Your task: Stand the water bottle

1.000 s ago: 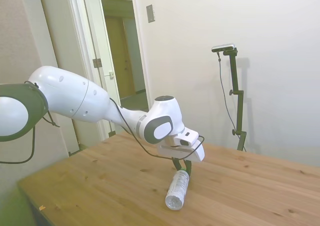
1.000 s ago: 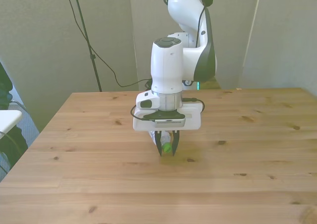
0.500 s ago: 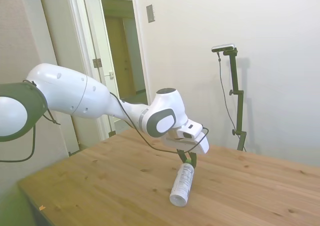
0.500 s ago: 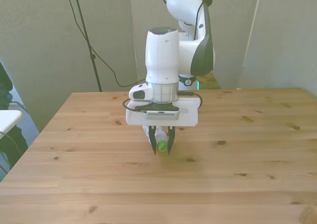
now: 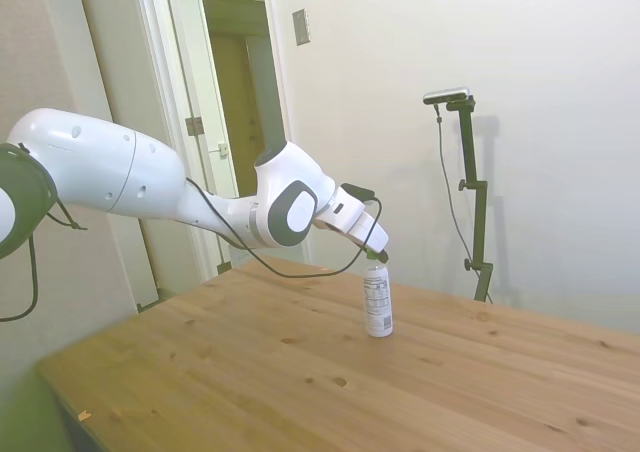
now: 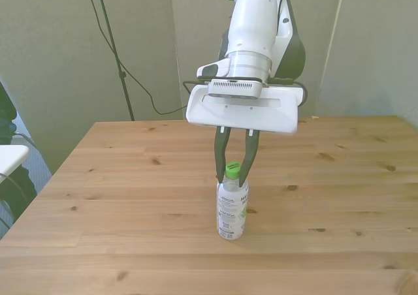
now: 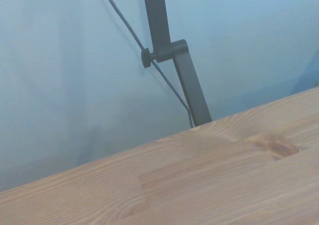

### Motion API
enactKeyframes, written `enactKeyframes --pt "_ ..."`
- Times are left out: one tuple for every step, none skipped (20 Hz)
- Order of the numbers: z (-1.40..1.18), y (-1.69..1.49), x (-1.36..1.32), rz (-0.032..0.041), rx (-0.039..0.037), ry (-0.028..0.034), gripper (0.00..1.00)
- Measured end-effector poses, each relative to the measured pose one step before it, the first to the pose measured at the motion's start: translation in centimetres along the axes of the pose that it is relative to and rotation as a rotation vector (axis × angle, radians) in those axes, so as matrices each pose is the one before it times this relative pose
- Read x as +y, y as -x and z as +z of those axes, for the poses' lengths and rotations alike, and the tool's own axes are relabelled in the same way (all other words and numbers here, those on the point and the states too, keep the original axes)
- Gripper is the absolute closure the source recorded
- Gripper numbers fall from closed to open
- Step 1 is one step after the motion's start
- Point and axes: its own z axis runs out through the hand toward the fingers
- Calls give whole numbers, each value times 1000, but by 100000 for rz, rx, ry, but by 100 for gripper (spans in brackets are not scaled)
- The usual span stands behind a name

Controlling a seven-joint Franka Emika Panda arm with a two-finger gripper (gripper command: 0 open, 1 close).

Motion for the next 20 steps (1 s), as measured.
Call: enactKeyframes --pt "-5 31 27 -349 926 475 100" --pt "-8 36 37 -211 855 434 100" --pt "-22 32 -1 26 613 -1 100" --pt "34 82 68 8 615 -363 100" --pt "1 77 69 152 503 -1055 100" --pt "26 84 161 434 334 -1021 100" --pt "-10 17 124 516 356 -1111 100" --pt "-22 -3 153 798 456 -1326 100" --pt "19 76 218 538 265 -1102 100" --pt "28 86 198 453 121 -712 100" --pt "-41 34 150 375 143 -654 100" --pt "-38 59 100 129 3 -369 100" --pt "-65 20 77 74 -42 -100 100" --pt "-19 20 33 27 -55 33 0" --pt "-12 74 -24 112 -169 -57 0" --pt "-28 116 -52 -44 -205 -96 0" --pt "-29 122 -28 117 -302 -88 0" --pt "-67 181 -46 208 -510 -166 0" --pt "-90 126 -5 102 -358 -108 0" --pt "-73 87 25 75 -288 -48 0"
